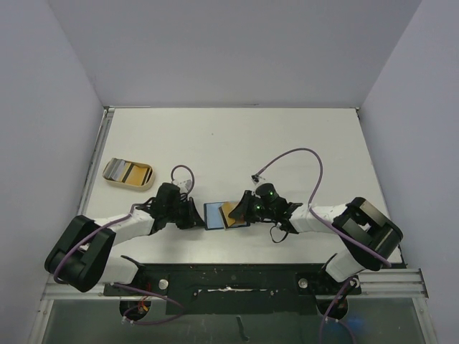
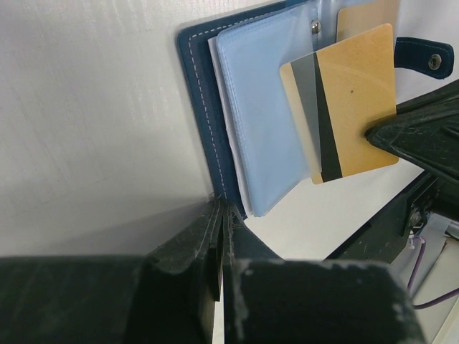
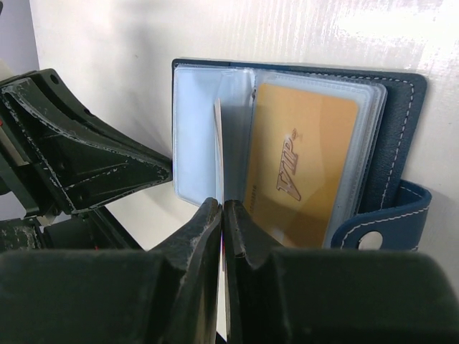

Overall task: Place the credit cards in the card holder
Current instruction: Insert the credit card into the card holder.

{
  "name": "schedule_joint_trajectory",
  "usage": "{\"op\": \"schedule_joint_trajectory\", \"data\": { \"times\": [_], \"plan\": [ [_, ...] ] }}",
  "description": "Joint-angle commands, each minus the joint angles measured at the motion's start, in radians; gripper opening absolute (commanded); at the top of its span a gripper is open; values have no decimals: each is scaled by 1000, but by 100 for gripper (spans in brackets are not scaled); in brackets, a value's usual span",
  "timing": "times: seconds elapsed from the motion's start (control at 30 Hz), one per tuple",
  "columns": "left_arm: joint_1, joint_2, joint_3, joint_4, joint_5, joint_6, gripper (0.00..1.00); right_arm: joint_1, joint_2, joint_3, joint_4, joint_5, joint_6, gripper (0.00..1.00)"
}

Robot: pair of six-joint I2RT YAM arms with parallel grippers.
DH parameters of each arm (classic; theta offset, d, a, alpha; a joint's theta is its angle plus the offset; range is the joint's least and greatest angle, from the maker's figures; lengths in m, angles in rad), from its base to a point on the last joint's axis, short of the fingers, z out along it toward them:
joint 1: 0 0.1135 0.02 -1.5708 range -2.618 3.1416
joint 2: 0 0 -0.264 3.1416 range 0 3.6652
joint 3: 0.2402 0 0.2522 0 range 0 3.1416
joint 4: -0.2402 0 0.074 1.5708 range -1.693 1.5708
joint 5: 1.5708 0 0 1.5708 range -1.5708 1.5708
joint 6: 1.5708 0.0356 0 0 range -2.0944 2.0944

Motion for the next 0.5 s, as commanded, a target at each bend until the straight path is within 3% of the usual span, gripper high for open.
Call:
{"op": "schedule_joint_trajectory", "data": {
  "times": [0.0, 0.47],
  "plan": [
    [-11, 13, 22, 19, -50, 7, 0, -16, 9, -22, 95, -15, 26, 5],
    [-49, 28, -18, 101, -50, -51, 0, -20, 54, -16, 176, -17, 56, 3]
  ]
}}
